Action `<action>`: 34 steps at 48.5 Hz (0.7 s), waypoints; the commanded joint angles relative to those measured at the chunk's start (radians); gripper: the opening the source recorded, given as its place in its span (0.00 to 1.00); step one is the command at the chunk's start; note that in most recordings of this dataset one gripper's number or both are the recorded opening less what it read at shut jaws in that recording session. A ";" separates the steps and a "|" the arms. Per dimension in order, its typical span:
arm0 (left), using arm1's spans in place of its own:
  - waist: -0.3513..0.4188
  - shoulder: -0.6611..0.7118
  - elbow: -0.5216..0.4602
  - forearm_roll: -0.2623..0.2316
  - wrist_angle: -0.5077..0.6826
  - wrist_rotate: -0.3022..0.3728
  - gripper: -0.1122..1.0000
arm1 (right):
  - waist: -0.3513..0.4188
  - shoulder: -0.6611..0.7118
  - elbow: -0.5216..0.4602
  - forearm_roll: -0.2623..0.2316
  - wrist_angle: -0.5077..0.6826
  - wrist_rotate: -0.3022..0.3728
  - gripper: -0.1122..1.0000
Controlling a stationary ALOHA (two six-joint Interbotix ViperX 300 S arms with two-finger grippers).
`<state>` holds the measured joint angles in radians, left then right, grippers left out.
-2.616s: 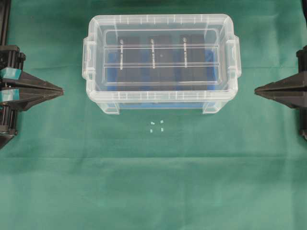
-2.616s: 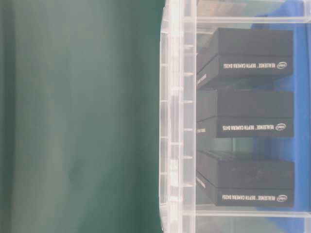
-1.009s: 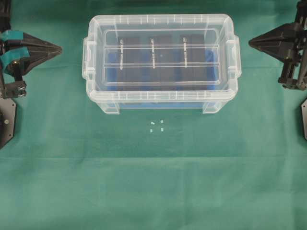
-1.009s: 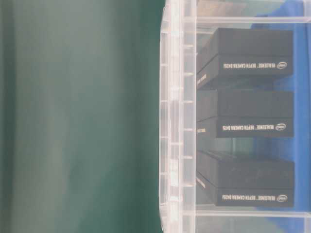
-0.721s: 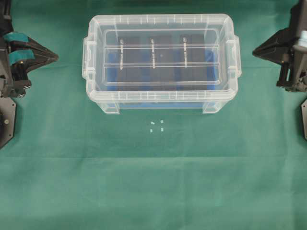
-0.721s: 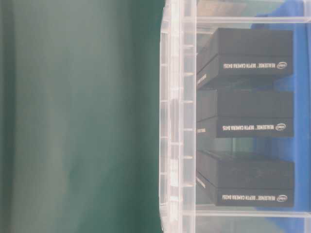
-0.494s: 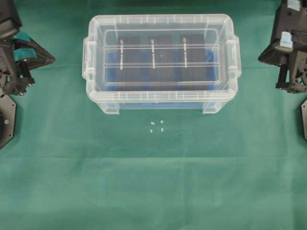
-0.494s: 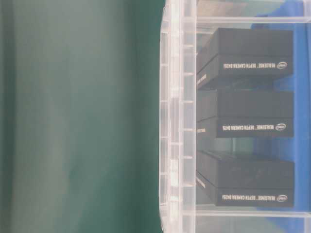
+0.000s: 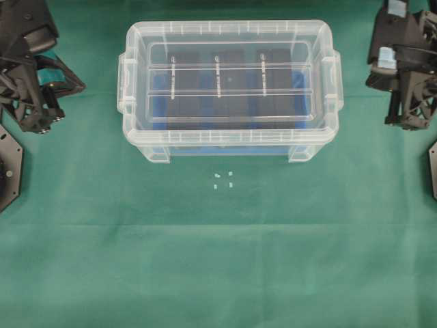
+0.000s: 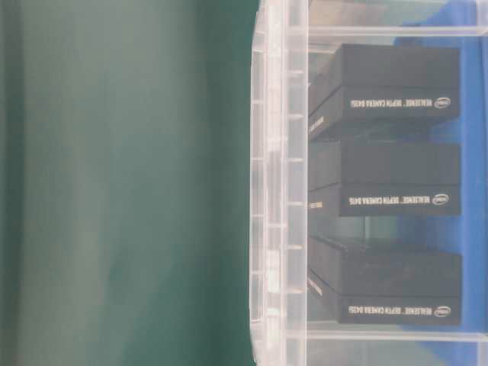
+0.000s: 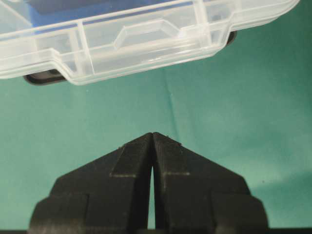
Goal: Clamp the lid of the box with both arms, then lift and open it.
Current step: 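Move both grippers onto the lid edges at the left and right ends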
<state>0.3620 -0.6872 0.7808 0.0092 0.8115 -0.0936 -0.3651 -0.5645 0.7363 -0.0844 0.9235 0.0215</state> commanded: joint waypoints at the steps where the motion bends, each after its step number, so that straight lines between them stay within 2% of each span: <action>1: 0.008 0.020 -0.006 0.003 -0.014 0.002 0.11 | -0.003 0.025 -0.011 -0.003 -0.020 0.003 0.11; 21: 0.012 0.078 0.017 0.003 -0.038 0.017 0.11 | -0.003 0.074 0.012 -0.003 -0.061 -0.006 0.11; 26: 0.012 0.078 0.017 0.003 -0.031 0.049 0.11 | -0.003 0.074 0.012 -0.012 -0.061 -0.014 0.11; 34: 0.009 0.086 0.014 0.003 0.000 0.129 0.11 | -0.003 0.074 0.014 -0.064 -0.058 -0.057 0.11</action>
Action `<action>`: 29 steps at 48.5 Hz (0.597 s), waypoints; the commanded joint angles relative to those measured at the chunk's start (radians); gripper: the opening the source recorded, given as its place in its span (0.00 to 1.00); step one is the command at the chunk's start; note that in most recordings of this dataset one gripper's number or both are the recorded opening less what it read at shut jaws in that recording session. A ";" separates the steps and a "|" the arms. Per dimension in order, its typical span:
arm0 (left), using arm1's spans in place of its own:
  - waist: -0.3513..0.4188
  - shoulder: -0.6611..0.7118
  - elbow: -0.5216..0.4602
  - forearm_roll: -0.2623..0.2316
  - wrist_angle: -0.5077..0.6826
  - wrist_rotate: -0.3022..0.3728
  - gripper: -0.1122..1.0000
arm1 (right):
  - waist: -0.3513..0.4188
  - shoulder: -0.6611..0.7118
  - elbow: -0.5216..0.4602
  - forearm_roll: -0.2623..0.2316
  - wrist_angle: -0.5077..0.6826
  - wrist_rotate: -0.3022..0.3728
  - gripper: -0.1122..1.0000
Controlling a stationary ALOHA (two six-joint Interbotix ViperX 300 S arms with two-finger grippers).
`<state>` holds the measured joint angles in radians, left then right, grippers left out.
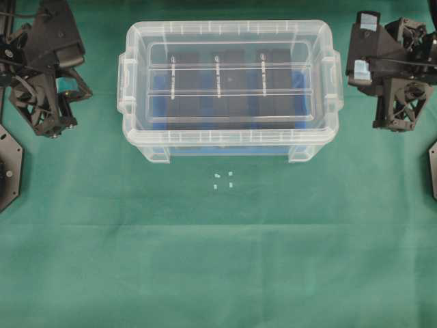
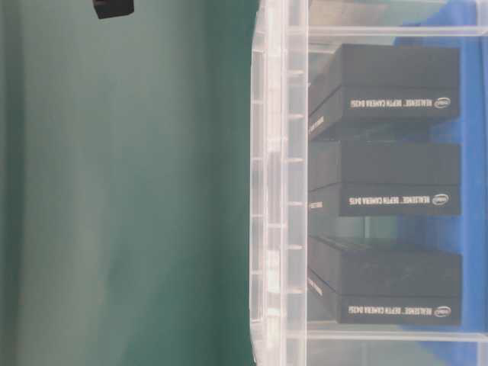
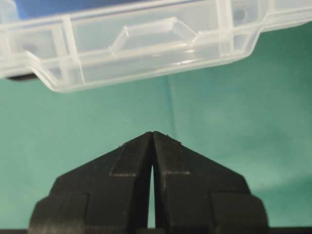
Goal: Clamp the lid of the box with both arms, then lift and open it.
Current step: 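Move both grippers onto the lid edges at the left and right ends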
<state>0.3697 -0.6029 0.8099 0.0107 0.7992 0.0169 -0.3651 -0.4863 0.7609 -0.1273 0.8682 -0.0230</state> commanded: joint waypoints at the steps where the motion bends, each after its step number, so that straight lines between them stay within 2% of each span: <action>1: 0.002 0.003 -0.018 0.002 0.021 0.031 0.11 | -0.003 -0.005 -0.012 -0.026 -0.003 -0.018 0.11; 9: 0.003 0.026 -0.032 0.002 0.046 0.057 0.11 | -0.003 0.000 -0.014 -0.043 -0.005 -0.063 0.11; 29: 0.002 0.044 -0.044 0.002 0.046 0.057 0.11 | -0.003 0.025 -0.028 -0.046 -0.012 -0.072 0.11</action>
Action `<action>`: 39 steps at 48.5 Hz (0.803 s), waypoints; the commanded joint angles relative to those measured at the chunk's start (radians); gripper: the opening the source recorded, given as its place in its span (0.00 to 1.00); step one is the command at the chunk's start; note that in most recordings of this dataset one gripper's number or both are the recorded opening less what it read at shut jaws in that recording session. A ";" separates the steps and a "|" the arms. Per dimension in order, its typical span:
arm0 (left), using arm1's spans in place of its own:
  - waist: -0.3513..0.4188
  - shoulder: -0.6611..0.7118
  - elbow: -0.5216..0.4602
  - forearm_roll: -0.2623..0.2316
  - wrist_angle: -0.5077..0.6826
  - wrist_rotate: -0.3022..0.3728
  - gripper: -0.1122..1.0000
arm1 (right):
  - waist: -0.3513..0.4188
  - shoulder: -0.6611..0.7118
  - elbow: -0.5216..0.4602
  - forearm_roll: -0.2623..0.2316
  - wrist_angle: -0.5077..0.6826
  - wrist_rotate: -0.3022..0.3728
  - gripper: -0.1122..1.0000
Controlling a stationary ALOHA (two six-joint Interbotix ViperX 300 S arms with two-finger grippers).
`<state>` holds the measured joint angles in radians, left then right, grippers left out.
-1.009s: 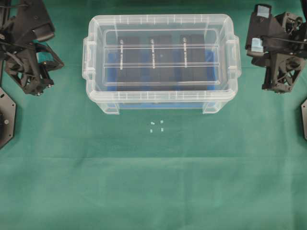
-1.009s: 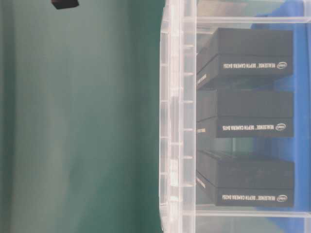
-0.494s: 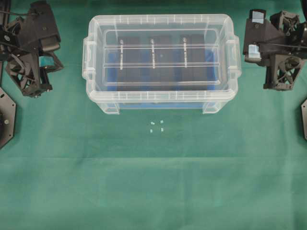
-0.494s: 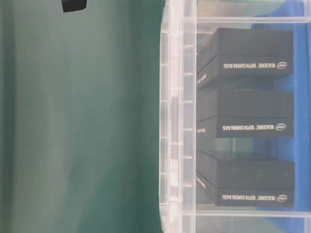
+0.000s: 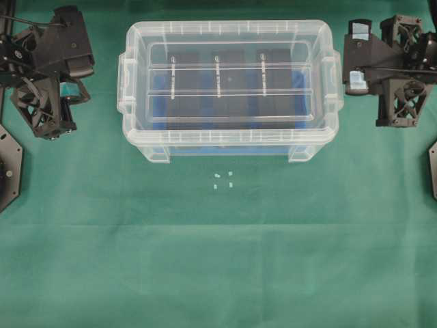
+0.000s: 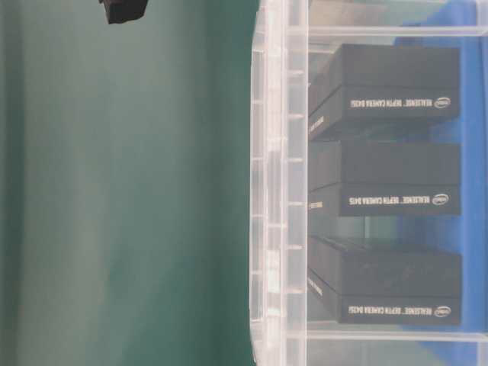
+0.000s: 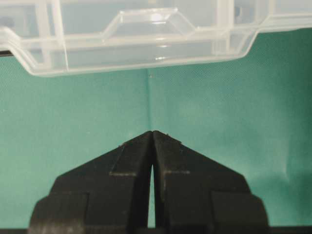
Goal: Clamp the lid of the box with both arms, then lift and open it.
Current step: 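Move both grippers onto the lid edges at the left and right ends, then close both grippers on the lid rims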
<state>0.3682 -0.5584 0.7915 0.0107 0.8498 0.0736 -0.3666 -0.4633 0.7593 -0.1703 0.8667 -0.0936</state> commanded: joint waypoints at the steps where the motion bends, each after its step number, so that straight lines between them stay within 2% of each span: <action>1: 0.003 0.003 -0.028 0.002 -0.005 0.000 0.11 | -0.002 0.005 -0.028 -0.005 -0.012 -0.002 0.11; 28: 0.006 0.209 -0.178 0.002 -0.003 0.081 0.11 | -0.002 0.089 -0.089 -0.003 -0.064 -0.025 0.11; 39: 0.006 0.233 -0.202 0.002 -0.002 0.095 0.11 | -0.002 0.112 -0.107 -0.003 -0.069 -0.035 0.11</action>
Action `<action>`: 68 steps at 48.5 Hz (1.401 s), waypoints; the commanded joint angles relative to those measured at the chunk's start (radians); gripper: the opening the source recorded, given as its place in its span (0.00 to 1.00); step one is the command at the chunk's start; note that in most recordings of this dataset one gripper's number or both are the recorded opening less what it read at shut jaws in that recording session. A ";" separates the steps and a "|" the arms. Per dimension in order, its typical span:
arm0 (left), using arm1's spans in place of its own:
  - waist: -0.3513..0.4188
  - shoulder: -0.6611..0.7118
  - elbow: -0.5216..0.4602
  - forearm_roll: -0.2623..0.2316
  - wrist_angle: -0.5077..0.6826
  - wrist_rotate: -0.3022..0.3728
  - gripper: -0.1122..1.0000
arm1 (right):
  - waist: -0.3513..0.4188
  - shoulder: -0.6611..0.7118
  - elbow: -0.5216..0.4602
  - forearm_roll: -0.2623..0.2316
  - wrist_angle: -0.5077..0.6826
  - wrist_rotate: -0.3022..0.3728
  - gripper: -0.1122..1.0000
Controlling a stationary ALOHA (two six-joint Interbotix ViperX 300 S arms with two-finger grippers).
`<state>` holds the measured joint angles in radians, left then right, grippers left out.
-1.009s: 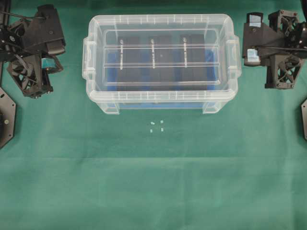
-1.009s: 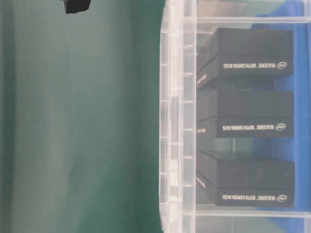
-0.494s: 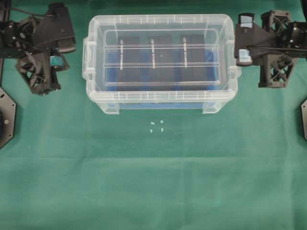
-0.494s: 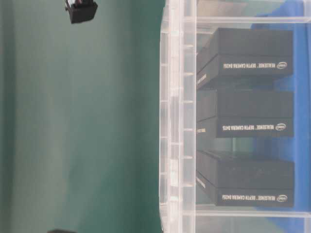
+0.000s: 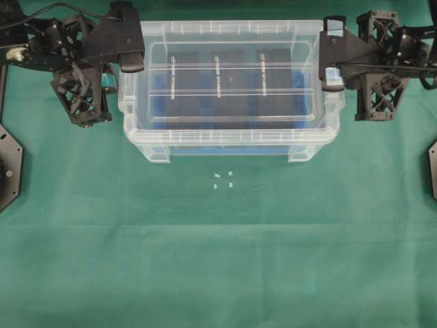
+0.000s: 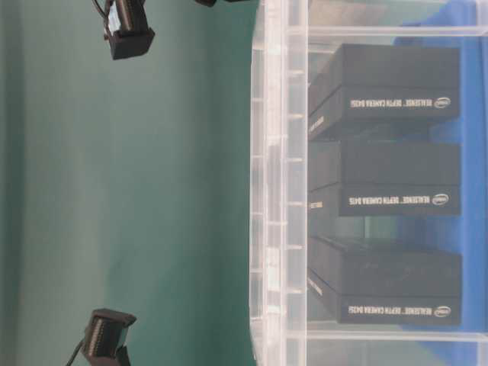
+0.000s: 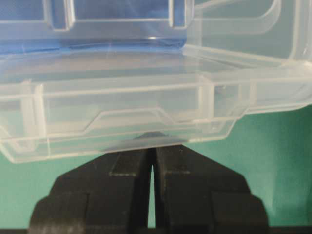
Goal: Clamp the lid of the box with both arms, then lift and open it.
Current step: 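Close both grippers on the lid rims, then lift the clear lid off the box with both grippers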
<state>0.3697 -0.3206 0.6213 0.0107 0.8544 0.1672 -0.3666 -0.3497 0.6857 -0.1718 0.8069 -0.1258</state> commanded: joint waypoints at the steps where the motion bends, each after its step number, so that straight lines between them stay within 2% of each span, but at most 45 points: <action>1: 0.005 -0.003 -0.032 0.002 -0.008 0.002 0.11 | -0.002 0.000 -0.034 -0.002 -0.011 -0.006 0.11; 37: 0.005 -0.032 -0.026 0.002 -0.005 -0.006 0.11 | -0.003 -0.008 -0.058 0.002 -0.012 -0.011 0.11; 54: 0.005 -0.064 -0.057 0.000 0.061 -0.009 0.11 | -0.002 -0.025 -0.106 0.003 0.048 -0.005 0.11; 68: 0.000 -0.064 -0.120 0.000 0.147 -0.011 0.11 | 0.002 -0.051 -0.155 0.003 0.123 -0.005 0.11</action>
<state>0.3712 -0.3666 0.5461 0.0138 0.9956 0.1565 -0.3712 -0.3789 0.5722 -0.1718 0.9204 -0.1350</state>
